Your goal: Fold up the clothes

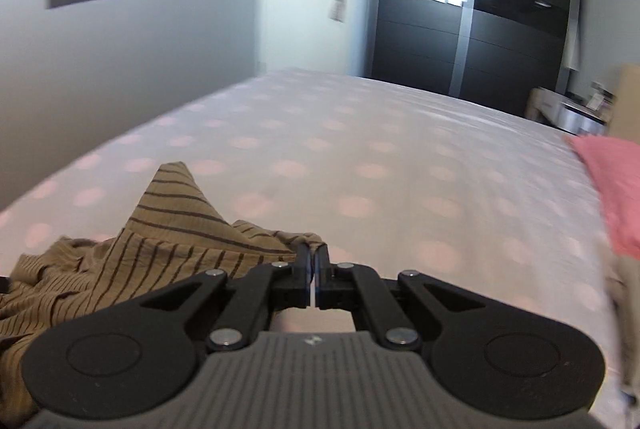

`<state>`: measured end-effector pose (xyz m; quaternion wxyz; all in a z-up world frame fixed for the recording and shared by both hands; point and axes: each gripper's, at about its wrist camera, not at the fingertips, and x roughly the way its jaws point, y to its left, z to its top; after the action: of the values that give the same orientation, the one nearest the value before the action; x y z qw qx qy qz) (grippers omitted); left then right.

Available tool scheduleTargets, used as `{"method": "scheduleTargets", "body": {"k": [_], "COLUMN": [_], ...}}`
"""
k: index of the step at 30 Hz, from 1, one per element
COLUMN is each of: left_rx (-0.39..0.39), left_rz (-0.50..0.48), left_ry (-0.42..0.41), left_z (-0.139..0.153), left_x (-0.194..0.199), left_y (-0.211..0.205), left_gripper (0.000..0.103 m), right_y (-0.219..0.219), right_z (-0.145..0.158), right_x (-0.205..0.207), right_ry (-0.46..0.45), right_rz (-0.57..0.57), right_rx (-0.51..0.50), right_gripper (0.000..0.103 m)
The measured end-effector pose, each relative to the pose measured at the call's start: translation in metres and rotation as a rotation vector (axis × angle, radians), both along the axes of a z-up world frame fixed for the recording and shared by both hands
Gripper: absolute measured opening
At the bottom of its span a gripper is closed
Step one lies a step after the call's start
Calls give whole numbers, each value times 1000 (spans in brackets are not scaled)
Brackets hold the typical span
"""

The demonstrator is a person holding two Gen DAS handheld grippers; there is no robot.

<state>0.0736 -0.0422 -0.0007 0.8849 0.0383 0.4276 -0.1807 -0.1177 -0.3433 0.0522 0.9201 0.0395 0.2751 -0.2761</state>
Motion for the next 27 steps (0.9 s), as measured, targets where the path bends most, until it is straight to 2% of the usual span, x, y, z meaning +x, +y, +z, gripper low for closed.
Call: {"method": "scheduleTargets", "body": {"k": [3,7,12,16,18,20,23,24,27], "left_rx": [4,22,35,132,172,192,213,219,232], "left_rz": [-66,-165,-285,-408,-436,-440,-433,-425,-403], "left_ry": [-9,-3,54,39,21,23,29,27,22], "left_z": [4,-5,-32,-46,-48,-50,-54,-56,-62], "left_x": [-13,-38,-79,-106,-114,-115,-109,-107,-100], "left_y": [-17,-46,-88,-129,-144,-152,-161,-163,-166], "left_gripper": [17,18,27,32,42,47,50,52,55], "right_y": [-37,-84,-128,-129,-128,-123,-113,-110,-99], "right_z": [4,13,14,-8,-19,-30,-45,-48,-57], "right_x": [-39,-88,-128,-136,-139,-146,-157,-160,-167], "right_ry": [46,105,165,239,263,279,301,304,285], "right_rz": [-176,-414,-584,-577,-553,-519,-478,-464,-396], "right_rx": [-78,-157,-117,-103,-68,-35,-3,13,85], "right_gripper": [1,1,1,2,5,8,23,31,41]}}
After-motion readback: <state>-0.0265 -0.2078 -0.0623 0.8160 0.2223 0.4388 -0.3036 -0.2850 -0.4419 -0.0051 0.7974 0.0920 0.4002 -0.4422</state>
